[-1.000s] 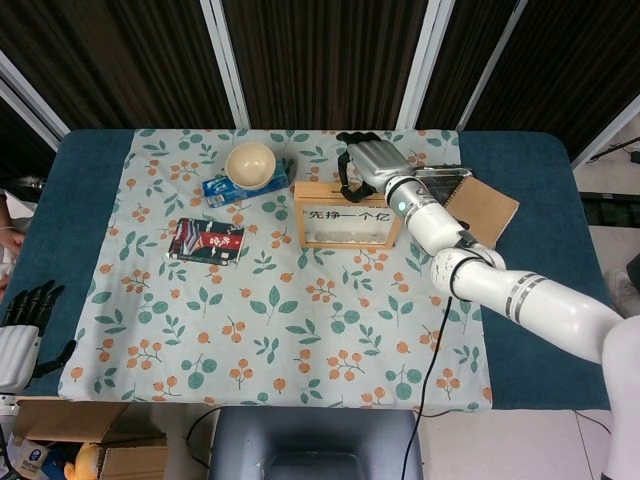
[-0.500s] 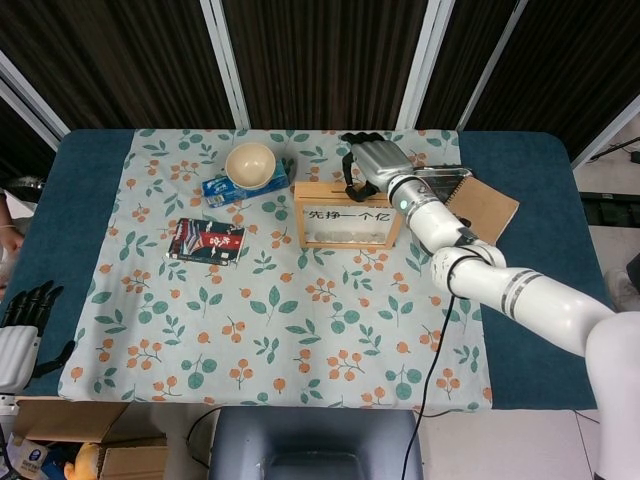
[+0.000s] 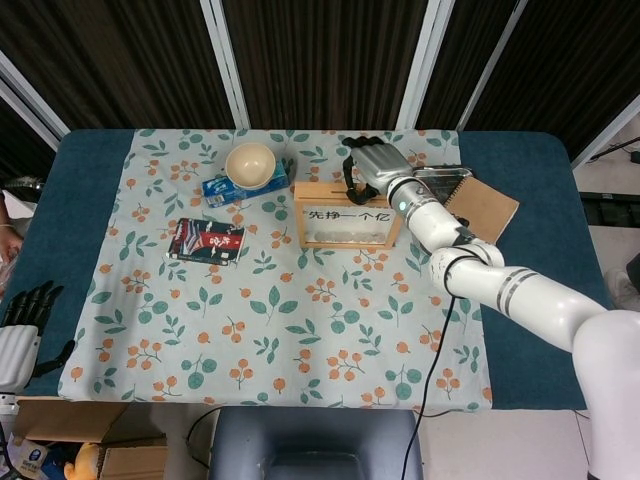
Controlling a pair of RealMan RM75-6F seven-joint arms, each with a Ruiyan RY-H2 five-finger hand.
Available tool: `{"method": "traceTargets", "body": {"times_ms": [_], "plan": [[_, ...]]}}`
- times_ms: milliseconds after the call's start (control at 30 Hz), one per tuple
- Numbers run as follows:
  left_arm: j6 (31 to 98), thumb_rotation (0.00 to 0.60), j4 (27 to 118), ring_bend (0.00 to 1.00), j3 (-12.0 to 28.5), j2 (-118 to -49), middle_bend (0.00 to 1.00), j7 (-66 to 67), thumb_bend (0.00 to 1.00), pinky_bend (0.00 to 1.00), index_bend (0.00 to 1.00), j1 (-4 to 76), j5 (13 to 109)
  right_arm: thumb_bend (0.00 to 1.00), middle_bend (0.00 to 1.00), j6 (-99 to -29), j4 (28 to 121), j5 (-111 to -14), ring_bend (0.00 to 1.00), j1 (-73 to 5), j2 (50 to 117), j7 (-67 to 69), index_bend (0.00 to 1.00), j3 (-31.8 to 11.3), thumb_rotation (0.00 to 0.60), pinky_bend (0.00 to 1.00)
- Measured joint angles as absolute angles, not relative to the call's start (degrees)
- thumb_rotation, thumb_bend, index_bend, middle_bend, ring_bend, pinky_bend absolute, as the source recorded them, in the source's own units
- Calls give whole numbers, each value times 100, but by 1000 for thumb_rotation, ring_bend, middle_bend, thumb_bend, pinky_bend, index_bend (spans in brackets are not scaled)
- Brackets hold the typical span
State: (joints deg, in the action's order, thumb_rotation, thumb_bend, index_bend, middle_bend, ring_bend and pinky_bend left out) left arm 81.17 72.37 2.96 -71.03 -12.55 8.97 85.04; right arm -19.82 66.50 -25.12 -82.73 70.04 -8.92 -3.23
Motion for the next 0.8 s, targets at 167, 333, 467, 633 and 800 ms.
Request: {"method": "traceTargets", "body": {"times_ms": [167,333,467,633,800], "plan": [[8114,600,7244,0,297,-7094,0,-1249,321,0,0,905,8509,550,132,-1994,6733,-2659,0,-8262,6926,-779,37,-312,600,0],[8094,600,7239,0,318,-7081,0,-1281,320,0,0,919,8484,527,118,-2278,7179,-2991,0,-8061,6631,-624,0,-501,600,0],[8105,600,7244,0,334,-7064,0,-1296,321,0,0,944,8508,501,48,-3082,8043,-3664,0,-7569,6074,-553,0,-619,600,0],[8141,600,7302,0,333,-7027,0,-1274,320,0,0,964,8567,452,0,-4844,9023,-4550,0,-6535,5531,-706,0,-441,600,0],[8235,600,7408,0,327,-6991,0,-1171,320,0,0,965,8636,439,0,-7292,9466,-5340,0,-4732,5497,-854,0,37,600,0]]}}
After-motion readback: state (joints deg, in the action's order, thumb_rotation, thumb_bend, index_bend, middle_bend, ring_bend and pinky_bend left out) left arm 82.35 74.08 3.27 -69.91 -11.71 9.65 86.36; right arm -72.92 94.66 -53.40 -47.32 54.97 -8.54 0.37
